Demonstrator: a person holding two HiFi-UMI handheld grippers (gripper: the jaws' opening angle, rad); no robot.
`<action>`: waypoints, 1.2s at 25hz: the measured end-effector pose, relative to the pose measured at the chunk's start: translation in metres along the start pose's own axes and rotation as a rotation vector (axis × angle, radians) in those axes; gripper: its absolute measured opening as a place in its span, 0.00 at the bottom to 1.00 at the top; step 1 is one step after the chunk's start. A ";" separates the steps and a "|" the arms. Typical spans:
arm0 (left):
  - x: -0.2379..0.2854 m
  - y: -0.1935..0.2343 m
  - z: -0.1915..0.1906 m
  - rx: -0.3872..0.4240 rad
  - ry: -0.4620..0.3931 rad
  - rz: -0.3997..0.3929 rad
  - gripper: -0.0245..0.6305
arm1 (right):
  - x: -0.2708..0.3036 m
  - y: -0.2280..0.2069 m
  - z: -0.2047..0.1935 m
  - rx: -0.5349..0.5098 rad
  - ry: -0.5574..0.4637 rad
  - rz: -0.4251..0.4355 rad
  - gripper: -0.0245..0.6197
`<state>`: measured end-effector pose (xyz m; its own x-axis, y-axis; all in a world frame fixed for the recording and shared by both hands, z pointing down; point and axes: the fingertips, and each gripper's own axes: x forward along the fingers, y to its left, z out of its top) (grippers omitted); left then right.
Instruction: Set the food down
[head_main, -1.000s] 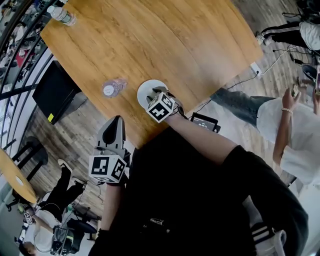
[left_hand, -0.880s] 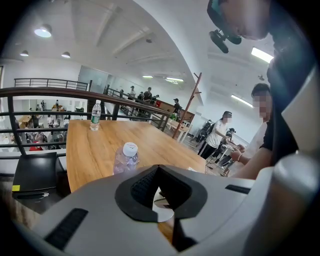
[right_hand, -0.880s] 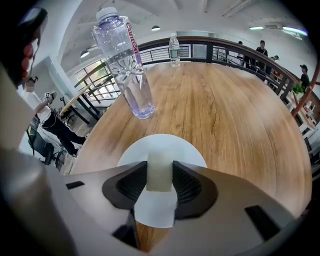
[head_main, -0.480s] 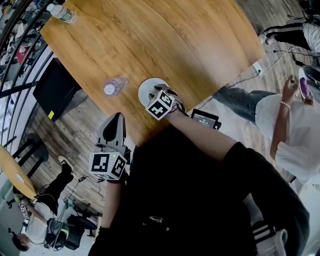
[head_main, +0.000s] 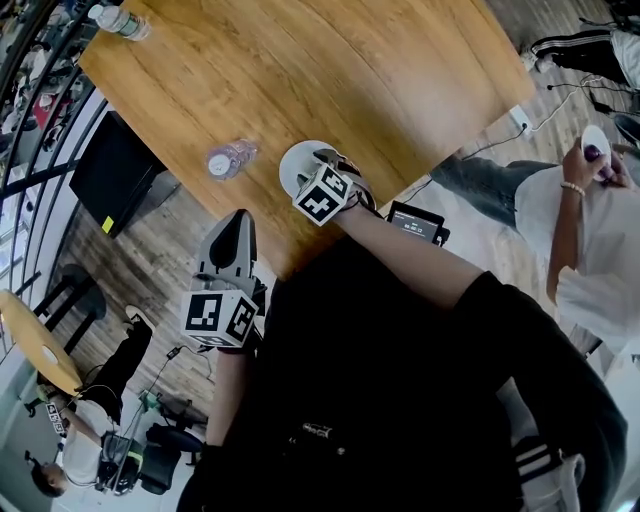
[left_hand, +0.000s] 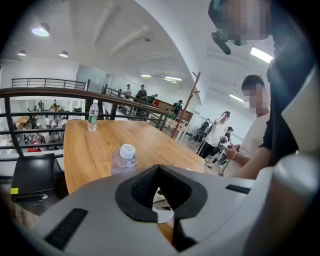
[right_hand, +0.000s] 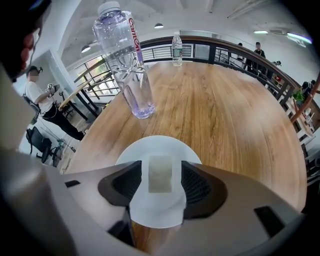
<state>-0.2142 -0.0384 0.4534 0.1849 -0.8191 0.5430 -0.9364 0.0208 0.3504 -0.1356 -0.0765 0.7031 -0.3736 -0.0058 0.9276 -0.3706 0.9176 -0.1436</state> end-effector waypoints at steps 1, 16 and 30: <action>-0.001 -0.001 0.000 0.005 -0.001 -0.003 0.05 | -0.001 0.001 0.001 0.003 -0.006 -0.001 0.41; -0.021 -0.015 0.015 0.084 -0.067 -0.063 0.05 | -0.057 0.012 0.034 0.056 -0.153 -0.038 0.41; -0.054 -0.045 0.037 0.166 -0.186 -0.169 0.05 | -0.211 0.044 0.076 0.116 -0.530 -0.044 0.26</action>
<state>-0.1935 -0.0167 0.3803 0.2991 -0.8943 0.3328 -0.9357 -0.2064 0.2862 -0.1376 -0.0654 0.4755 -0.7221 -0.2697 0.6371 -0.4755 0.8624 -0.1738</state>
